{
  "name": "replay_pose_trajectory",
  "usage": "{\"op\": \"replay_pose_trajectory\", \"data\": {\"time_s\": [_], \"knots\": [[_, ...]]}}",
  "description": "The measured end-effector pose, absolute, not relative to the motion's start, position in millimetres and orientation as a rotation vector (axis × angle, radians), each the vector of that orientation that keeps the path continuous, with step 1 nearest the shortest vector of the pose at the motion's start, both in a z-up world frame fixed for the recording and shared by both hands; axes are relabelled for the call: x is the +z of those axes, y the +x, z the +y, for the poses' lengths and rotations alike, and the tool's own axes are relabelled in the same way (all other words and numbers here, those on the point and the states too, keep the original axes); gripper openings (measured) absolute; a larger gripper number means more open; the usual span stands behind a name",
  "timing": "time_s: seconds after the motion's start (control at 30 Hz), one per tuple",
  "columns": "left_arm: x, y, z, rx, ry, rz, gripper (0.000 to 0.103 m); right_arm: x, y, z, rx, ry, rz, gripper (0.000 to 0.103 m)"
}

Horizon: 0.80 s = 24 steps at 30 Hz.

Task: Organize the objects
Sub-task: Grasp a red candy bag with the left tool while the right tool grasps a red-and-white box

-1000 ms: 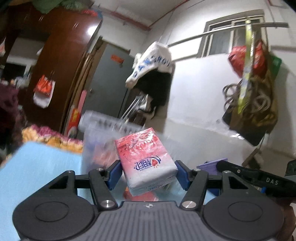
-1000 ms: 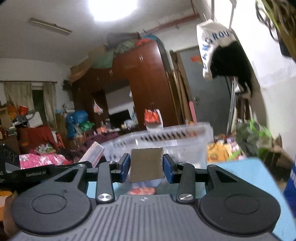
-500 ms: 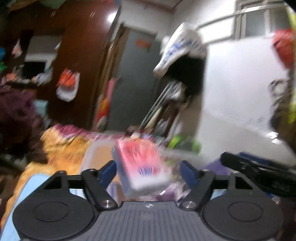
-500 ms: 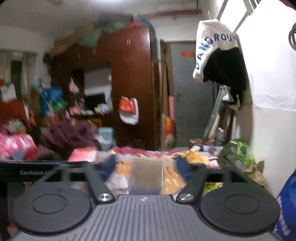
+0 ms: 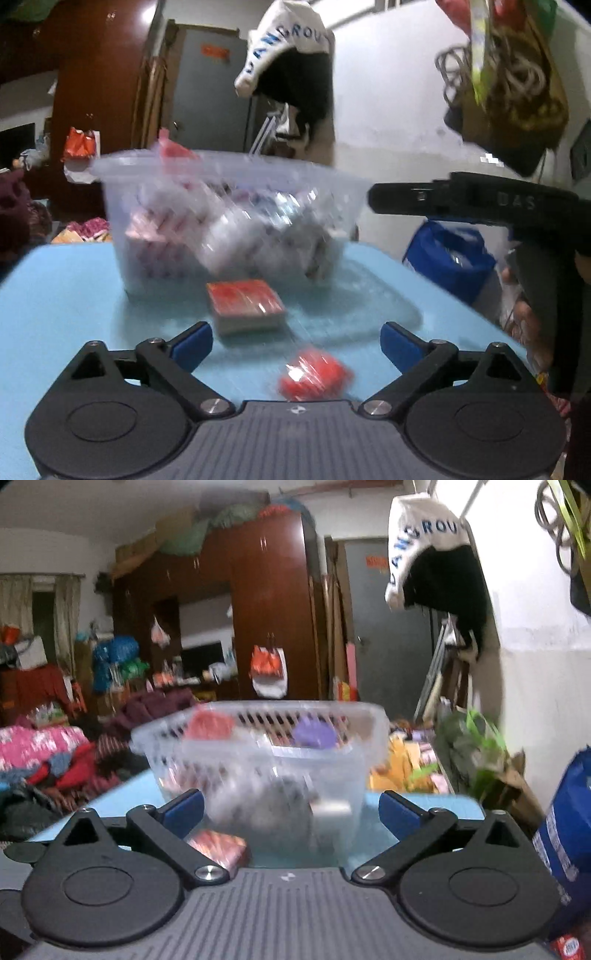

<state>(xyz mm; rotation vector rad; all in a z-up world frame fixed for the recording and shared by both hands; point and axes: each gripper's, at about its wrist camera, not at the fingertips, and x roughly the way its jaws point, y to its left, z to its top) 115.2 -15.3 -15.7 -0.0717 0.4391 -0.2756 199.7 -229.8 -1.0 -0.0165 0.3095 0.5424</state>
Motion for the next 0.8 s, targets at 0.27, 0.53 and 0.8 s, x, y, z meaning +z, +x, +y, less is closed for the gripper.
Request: {"op": "replay_pose_trajectory", "data": {"time_s": [0.27, 0.53, 0.8], "knots": [[-33, 109, -15, -0.248, -0.047, 0.437, 0.052, -18, 222, -234, 0.58, 0.095, 0.423, 0.103], [-28, 96, 55, -0.146, -0.165, 0.382, 0.052, -46, 220, -176, 0.654, -0.006, 0.54, 0.103], [-27, 91, 90, -0.098, -0.235, 0.357, 0.052, -61, 229, -130, 0.627, -0.085, 0.638, 0.099]]}}
